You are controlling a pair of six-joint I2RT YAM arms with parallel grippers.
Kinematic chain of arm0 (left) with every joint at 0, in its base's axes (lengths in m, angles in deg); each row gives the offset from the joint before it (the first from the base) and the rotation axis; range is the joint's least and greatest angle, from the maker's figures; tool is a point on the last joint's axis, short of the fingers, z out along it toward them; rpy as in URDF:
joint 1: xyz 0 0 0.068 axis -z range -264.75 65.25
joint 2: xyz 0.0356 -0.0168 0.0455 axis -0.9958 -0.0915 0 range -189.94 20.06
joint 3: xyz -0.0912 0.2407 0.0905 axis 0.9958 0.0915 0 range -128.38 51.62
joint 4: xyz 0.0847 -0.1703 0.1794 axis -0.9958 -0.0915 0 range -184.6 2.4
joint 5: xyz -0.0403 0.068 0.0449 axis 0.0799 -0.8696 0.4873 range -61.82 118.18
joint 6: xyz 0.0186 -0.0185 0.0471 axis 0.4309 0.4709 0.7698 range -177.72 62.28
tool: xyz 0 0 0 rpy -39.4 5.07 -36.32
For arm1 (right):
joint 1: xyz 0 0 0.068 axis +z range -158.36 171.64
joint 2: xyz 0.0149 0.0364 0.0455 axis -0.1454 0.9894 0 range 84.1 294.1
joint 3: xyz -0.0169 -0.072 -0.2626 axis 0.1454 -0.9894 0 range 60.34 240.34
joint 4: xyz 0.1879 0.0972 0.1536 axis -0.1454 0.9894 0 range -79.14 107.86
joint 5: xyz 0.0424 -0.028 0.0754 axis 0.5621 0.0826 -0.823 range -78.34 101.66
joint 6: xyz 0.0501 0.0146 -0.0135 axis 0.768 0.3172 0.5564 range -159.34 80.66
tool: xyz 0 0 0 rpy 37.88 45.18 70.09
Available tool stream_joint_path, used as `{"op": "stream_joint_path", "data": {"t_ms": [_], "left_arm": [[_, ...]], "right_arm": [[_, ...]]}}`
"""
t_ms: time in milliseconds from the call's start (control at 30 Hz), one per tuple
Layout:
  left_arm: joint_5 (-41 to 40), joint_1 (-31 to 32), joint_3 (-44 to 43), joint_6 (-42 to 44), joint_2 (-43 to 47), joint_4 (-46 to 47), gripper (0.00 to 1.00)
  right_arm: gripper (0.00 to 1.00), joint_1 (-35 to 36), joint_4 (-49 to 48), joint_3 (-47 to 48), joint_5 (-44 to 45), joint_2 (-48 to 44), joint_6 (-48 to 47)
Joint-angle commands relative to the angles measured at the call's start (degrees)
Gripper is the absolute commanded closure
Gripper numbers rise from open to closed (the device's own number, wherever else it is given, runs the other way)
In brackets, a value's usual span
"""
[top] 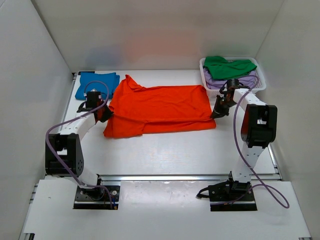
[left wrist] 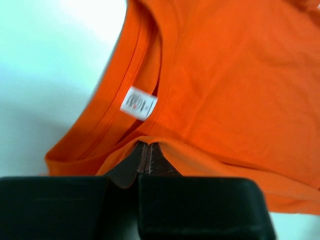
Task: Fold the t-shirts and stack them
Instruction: Fold the flattened tshirt in 1/3 of the way
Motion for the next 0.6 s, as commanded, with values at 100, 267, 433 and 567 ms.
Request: {"op": "stream_joint_path", "data": {"t_ms": [100, 267, 433, 567], "left_arm": [[1.9, -0.9, -6.4, -1.7, -4.4, 4.6, 0.87], [2.9, -3.8, -6.4, -5.6, -5.4, 7.7, 0.59], [2.2, -4.6, -7.0, -5.5, -4.3, 7.9, 0.55], [1.4, -4.7, -4.8, -2.6, -0.5, 5.1, 0.54]], "right_arm": [[0.82, -3.4, -7.4, -2.1, -10.7, -2.3, 8.1], [0.62, -5.4, -30.2, -14.7, -20.7, -10.1, 23.8], [0.66, -6.8, -41.7, -24.9, -18.5, -18.3, 31.9], [0.65, -7.4, -34.6, -24.3, -13.6, -19.8, 26.0]]}}
